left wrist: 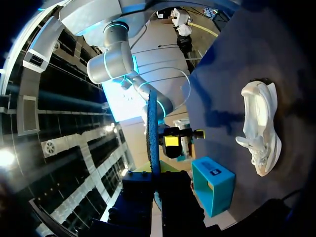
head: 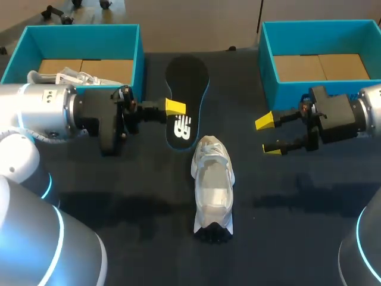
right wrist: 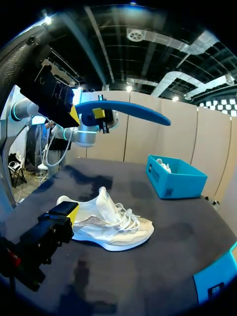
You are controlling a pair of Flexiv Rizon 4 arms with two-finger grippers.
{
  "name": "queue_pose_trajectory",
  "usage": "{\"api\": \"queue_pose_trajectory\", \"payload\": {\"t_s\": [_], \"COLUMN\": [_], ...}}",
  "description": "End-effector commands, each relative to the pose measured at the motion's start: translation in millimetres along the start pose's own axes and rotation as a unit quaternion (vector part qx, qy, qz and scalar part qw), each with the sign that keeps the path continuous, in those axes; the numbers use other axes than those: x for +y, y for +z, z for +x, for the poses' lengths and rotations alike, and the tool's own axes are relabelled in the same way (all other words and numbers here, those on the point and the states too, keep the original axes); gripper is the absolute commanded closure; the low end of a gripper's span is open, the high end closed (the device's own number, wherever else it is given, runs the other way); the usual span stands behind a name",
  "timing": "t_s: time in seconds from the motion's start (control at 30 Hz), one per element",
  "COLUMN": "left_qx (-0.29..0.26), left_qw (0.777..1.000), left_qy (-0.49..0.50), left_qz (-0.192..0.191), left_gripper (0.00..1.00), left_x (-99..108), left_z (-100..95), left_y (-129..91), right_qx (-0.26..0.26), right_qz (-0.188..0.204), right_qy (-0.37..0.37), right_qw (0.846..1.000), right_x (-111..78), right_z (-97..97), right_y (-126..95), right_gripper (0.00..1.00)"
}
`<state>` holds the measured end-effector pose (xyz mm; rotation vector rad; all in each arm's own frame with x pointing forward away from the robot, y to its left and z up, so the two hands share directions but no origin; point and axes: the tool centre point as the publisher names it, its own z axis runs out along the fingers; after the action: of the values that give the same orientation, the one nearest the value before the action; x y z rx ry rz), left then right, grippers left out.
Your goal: Take the shoe out of the shoebox, open the shoe tongue, remove and reinsert the insole, then place the shoe into the shoebox
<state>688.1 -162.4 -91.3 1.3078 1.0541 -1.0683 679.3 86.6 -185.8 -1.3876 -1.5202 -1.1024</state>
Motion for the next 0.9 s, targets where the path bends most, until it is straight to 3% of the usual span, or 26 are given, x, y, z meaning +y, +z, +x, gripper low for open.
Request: {"api": "queue_pose_trajectory", "payload": {"t_s": [0.03,0.6,0.9], "left_qx": [0.0,0.017,0.017], "left_qw": [1.0,1.0,1.0], "left_qy": [0.001,0.023,0.017], "left_qz": [0.0,0.0,0.001], "left_gripper": [1.0,1.0,1.0], "left_x": [0.6,3.8,7.0], "left_z": [-0.3,53.9,56.8], "left_y": [0.8,15.9,17.1], "right_qx": [0.0,0.0,0.0], "right_qz": [-0.001,-0.001,-0.001], "right_qy": [0.0,0.0,0.0], "right_qw": [1.0,1.0,1.0], "right_x": [-0.1,-0.1,-0.1], "right_z": [-0.6,-0.6,-0.6], "right_y": [1.5,1.5,1.5], "right_gripper": [0.0,0.0,0.0]}}
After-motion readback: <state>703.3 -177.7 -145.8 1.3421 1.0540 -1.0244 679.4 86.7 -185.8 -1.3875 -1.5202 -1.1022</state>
